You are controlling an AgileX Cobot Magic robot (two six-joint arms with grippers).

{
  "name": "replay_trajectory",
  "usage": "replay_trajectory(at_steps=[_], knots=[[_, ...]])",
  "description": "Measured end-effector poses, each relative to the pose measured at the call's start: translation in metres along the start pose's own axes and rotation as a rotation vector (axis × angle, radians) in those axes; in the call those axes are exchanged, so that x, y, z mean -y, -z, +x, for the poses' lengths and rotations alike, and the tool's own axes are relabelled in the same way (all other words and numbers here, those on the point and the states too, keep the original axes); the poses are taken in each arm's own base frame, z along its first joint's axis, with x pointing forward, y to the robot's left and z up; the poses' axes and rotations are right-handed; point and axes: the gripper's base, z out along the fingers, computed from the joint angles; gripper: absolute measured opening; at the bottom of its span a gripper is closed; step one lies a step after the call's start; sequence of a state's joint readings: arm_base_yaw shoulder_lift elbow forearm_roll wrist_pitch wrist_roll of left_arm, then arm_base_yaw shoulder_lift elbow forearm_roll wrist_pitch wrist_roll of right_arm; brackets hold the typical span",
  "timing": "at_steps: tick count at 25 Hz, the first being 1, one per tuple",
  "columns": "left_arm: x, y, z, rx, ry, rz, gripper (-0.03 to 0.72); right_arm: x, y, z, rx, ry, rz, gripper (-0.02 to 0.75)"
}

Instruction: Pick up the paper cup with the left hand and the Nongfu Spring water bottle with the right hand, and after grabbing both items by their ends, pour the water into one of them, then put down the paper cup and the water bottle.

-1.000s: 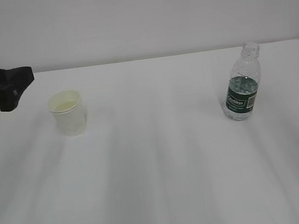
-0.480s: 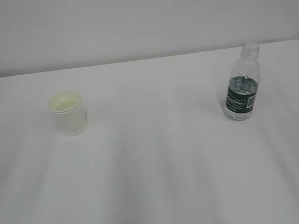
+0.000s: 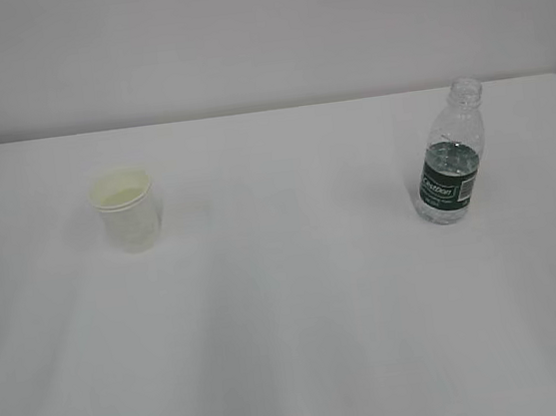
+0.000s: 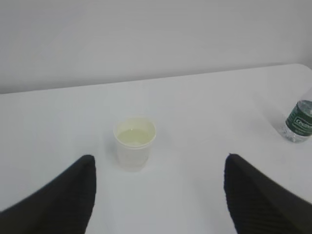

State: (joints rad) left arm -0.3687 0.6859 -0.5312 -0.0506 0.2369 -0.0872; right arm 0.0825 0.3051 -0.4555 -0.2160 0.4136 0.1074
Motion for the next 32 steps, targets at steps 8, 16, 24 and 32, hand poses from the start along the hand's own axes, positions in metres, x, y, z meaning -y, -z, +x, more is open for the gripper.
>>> replay_trajectory(at_steps=[8, 16, 24, 32], knots=[[0.001, 0.042, 0.002, 0.045, -0.003, 0.013, 0.567, 0.001, 0.024, 0.007, 0.015, -0.059, -0.005, 0.586], [0.001, 0.081, 0.013, 0.066, -0.007, 0.023, 0.560, 0.005, 0.046, 0.001, -0.002, -0.045, 0.011, 0.586], [-0.001, 0.108, 0.013, 0.034, -0.042, -0.002, 0.555, 0.006, 0.052, -0.001, -0.056, -0.018, 0.008, 0.586], [0.000, 0.119, 0.019, -0.118, -0.029, -0.002, 0.531, 0.005, 0.062, 0.002, -0.161, 0.040, -0.014, 0.586]])
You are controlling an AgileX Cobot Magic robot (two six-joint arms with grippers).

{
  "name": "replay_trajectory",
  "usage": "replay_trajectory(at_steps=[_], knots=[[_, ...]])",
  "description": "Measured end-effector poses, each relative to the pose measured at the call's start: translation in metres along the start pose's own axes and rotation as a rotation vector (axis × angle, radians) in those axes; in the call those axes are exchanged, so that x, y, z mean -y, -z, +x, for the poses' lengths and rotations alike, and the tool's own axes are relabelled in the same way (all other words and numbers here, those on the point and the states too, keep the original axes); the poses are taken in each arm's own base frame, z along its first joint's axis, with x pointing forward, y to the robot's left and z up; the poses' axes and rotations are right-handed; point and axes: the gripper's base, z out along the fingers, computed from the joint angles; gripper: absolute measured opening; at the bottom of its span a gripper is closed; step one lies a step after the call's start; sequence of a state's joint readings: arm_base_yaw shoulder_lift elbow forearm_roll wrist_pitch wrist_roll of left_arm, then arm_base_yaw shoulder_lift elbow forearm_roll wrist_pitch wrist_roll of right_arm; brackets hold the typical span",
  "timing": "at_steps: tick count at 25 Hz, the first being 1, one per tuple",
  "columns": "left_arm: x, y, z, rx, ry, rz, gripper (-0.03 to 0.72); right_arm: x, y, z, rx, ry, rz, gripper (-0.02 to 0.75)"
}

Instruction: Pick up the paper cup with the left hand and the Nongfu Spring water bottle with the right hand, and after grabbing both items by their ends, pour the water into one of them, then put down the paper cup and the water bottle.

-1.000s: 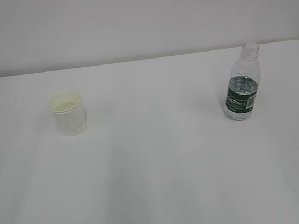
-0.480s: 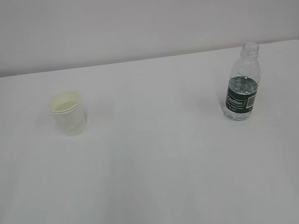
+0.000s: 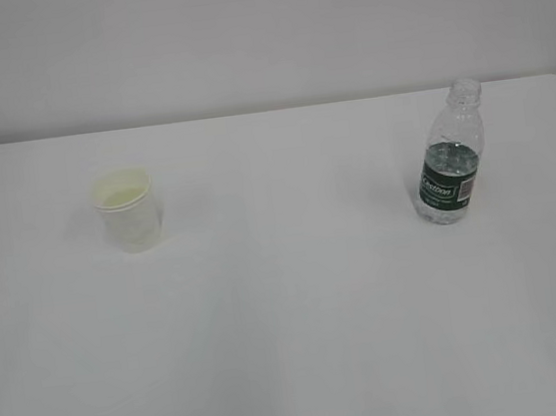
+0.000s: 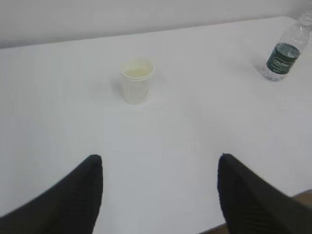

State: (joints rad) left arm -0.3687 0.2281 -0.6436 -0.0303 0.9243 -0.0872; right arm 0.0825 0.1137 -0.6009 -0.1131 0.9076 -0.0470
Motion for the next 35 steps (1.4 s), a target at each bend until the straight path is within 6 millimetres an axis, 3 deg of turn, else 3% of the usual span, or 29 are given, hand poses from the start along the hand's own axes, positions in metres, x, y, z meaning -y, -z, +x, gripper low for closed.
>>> replay_trajectory(at_steps=[10, 24, 35], knots=[[0.001, 0.011, 0.005, 0.028, 0.011, 0.021, 0.515, -0.004, 0.023, 0.017, 0.031, -0.021, -0.038, 0.586], [0.002, 0.042, 0.023, 0.162, 0.016, 0.060, 0.515, -0.006, 0.024, 0.022, -0.019, -0.029, -0.066, 0.586], [0.001, 0.036, 0.038, 0.027, 0.015, 0.051, 0.514, -0.007, 0.025, 0.028, -0.089, -0.030, -0.077, 0.585]])
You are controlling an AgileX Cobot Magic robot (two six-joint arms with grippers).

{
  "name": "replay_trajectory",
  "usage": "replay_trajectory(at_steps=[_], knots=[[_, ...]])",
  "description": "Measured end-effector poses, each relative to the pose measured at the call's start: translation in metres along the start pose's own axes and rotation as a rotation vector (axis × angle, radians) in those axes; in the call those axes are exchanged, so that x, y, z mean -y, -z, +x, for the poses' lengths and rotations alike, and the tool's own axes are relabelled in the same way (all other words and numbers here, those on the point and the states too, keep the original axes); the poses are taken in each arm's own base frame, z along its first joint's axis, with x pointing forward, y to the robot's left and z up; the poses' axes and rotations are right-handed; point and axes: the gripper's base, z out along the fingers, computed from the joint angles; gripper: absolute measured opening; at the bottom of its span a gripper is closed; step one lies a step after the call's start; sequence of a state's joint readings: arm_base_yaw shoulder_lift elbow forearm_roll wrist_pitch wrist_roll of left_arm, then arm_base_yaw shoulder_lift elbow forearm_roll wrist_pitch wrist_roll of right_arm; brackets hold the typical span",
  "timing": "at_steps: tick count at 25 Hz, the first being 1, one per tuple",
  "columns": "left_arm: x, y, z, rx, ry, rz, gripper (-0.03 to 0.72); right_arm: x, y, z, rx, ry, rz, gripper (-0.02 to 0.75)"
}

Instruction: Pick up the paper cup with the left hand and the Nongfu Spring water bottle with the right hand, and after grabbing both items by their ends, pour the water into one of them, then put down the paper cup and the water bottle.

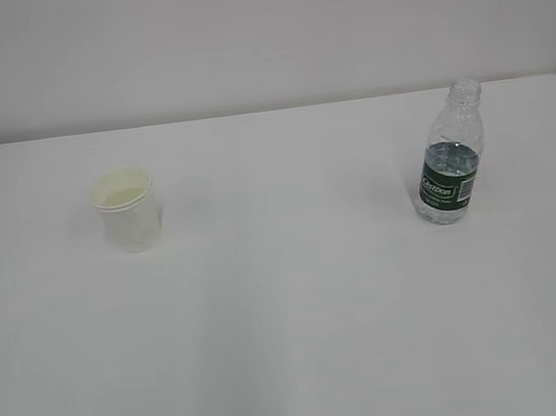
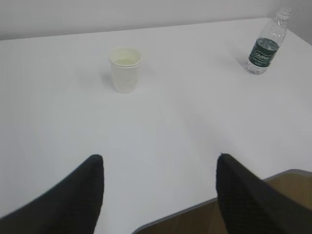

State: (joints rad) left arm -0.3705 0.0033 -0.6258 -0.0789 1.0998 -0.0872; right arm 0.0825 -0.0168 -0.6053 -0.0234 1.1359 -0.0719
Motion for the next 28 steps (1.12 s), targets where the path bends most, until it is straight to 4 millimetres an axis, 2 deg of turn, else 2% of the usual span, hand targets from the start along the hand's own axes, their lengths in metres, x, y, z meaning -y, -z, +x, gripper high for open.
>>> replay_trajectory(at_steps=[8, 12, 19, 28], knots=[[-0.003, -0.005, 0.008, -0.061, -0.010, -0.030, 0.507, 0.000, 0.000, 0.004, -0.049, 0.016, -0.004, 0.585], [-0.004, -0.013, 0.015, -0.098, -0.001, -0.021, 0.492, -0.001, -0.009, 0.012, -0.090, 0.021, -0.008, 0.586], [-0.006, -0.015, 0.016, -0.108, -0.013, -0.046, 0.486, -0.002, -0.019, 0.021, -0.135, 0.027, -0.010, 0.586], [-0.010, -0.019, 0.018, -0.103, -0.032, -0.081, 0.485, -0.002, -0.024, 0.022, -0.126, 0.027, -0.010, 0.585]])
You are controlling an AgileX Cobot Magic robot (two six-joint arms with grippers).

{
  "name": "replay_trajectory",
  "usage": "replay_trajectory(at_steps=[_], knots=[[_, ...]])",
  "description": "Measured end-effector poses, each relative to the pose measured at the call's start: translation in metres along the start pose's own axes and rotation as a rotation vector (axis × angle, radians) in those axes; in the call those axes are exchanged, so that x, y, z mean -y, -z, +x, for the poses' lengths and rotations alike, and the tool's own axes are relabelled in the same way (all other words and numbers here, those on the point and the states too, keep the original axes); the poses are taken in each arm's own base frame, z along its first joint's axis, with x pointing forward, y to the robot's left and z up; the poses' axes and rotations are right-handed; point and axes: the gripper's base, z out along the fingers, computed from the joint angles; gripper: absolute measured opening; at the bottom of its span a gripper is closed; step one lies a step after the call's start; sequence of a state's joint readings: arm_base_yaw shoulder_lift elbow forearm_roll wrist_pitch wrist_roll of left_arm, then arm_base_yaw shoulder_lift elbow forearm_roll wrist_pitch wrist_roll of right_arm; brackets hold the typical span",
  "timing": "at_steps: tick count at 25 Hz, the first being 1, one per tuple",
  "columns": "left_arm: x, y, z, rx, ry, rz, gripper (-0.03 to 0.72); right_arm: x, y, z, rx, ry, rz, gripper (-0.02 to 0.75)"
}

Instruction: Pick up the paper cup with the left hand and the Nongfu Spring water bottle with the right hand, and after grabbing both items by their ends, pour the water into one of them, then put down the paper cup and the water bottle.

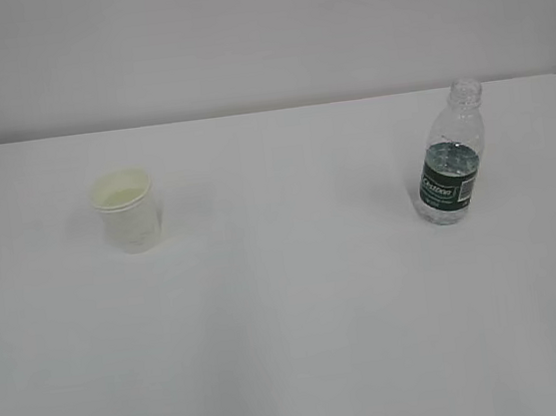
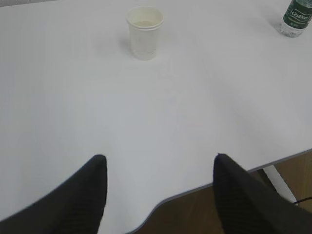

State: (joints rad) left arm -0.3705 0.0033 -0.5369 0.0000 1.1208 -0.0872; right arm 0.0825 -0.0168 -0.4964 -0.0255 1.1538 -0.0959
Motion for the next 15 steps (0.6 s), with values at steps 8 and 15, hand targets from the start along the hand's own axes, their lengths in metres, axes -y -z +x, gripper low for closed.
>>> replay_trajectory(at_steps=[8, 15], knots=[[0.0000, -0.0011, 0.0002, 0.003, 0.000, 0.000, 0.484, 0.0000, -0.0004, 0.0003, -0.002, 0.001, 0.000, 0.586], [0.0000, -0.0011, 0.0000, 0.004, 0.000, 0.000, 0.484, 0.0000, -0.0004, 0.0001, 0.000, 0.001, 0.000, 0.585]])
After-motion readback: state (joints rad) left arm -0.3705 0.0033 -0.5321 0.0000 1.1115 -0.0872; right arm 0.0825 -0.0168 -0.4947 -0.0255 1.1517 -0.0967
